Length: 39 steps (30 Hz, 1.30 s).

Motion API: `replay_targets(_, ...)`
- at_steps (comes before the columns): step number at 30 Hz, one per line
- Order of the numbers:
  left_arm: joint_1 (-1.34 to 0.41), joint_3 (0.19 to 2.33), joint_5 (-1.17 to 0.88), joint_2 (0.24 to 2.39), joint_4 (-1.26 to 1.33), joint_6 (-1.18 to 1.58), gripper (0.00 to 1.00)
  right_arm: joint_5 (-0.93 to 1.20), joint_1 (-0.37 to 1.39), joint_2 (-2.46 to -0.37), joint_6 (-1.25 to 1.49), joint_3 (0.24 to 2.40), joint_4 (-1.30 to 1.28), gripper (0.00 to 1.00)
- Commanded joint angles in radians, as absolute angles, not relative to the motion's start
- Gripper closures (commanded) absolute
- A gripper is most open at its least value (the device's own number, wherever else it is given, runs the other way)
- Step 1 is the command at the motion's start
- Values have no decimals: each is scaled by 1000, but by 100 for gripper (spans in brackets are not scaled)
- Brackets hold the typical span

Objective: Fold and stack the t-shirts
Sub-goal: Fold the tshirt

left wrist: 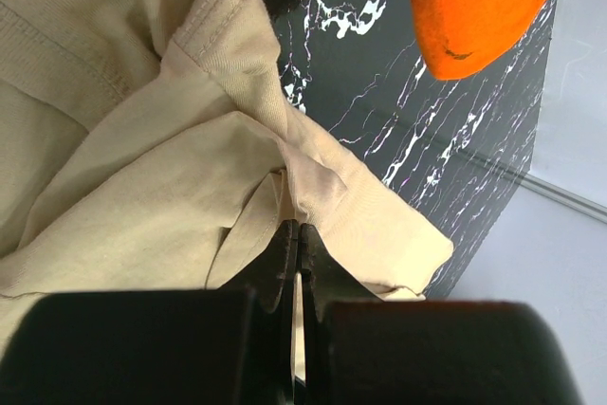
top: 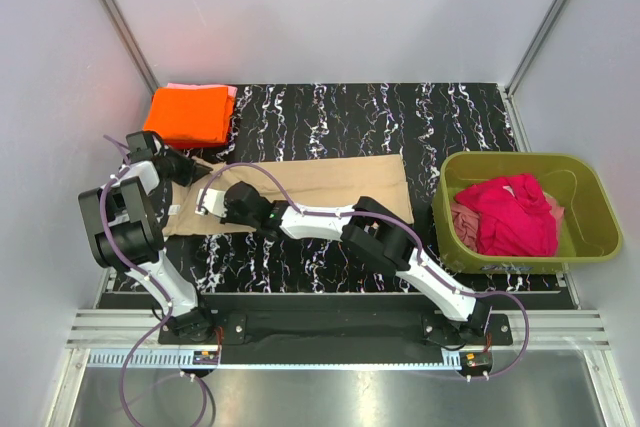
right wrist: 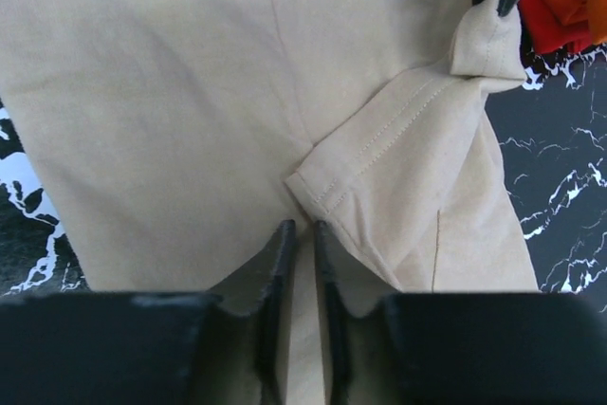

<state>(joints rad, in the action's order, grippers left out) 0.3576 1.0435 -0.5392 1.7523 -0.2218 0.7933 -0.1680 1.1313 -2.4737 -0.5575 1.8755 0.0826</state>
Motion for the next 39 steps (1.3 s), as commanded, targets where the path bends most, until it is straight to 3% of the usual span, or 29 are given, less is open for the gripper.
replay_targets(1, 356, 1081, -543, 1735, -227, 775, 100, -207, 1132, -2445, -571, 1916, 109, 82)
replay_targets(2, 356, 1083, -535, 1732, -232, 770, 100, -210, 1132, -2444, -571, 1917, 110, 92)
replay_targets(4, 356, 1083, -525, 1724, -247, 761, 100, -216, 1132, -2441, -572, 1922, 112, 99)
replay_targets(28, 357, 1134, -429, 1687, -387, 634, 100, -173, 1121, -2339, -523, 1813, 201, 100)
replay_targets(31, 357, 1152, -454, 1712, -390, 632, 100, -160, 1121, -2356, -541, 1819, 199, 88)
replay_targets(39, 356, 1181, -457, 1739, -402, 618, 100, -144, 1121, -2408, -591, 1868, 178, 75)
